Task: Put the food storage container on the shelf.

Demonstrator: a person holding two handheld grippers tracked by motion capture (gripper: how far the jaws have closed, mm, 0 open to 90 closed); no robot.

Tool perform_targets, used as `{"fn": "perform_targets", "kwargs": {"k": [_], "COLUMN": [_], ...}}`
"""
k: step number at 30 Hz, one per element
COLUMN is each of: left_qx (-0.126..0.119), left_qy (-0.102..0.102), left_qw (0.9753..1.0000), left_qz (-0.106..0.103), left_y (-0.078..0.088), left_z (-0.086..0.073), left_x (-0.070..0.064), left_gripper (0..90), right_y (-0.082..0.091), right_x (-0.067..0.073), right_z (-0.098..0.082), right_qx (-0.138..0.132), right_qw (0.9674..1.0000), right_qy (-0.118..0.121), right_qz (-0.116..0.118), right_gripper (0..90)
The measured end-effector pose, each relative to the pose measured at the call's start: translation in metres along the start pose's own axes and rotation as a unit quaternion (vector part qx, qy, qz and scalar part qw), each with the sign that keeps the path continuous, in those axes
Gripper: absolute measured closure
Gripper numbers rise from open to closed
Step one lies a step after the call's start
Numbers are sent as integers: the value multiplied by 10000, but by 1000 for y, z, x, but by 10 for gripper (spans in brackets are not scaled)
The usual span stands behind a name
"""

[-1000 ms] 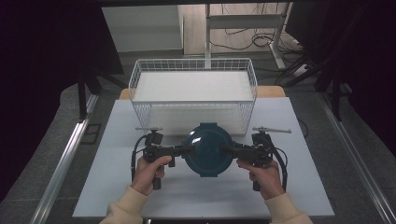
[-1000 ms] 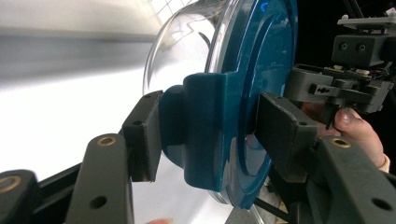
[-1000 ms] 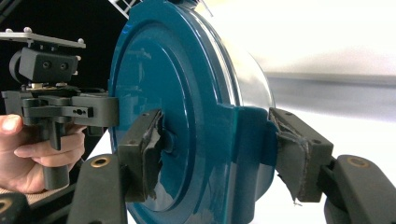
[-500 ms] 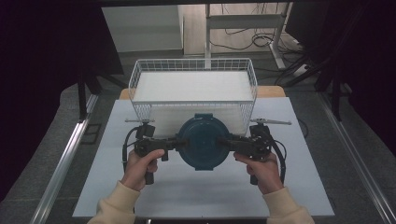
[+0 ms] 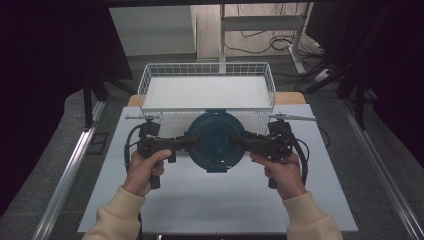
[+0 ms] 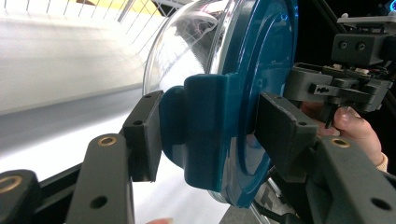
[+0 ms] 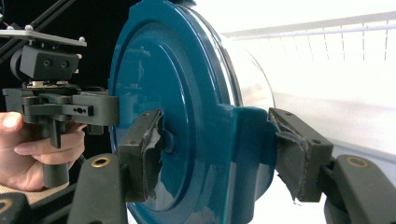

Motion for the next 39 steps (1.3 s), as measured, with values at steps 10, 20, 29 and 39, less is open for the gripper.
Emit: {"fn": "perform_targets", "kwargs": {"k": [10, 20, 29, 39], "left_qx": [-117, -147, -121, -180], "left_qy": [-67, -139, -198, -204], "left_qw": [9999, 9998, 9997, 9996], "left_qz": [-49, -49, -23, 12], "left_y": [9, 12, 10, 14], "left_z": [22, 41, 62, 84], "left_x": [-8, -12, -8, -5], "left_gripper": [442, 443, 443, 443], "right_y": [3, 4, -1, -9], "right_x": [12, 16, 12, 13], "right_z": [24, 44, 62, 85], "right_qx": [-64, -87, -135, -190], "right_qw": [9999, 9997, 9997, 9995], "right_qy": [148, 241, 201, 257], "right_qz": [-23, -2, 9, 76], "right_gripper": [378, 379, 379, 379]}}
Point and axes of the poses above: each handheld gripper's, and its own axes: y roughly backward along the jaws, z roughly out of its top, x roughly to its left, the point moved 6 cm from there along -y, roughly forward along the jaws, and after that the axes turned 2 degrees about -y, right-handed, at the moved point
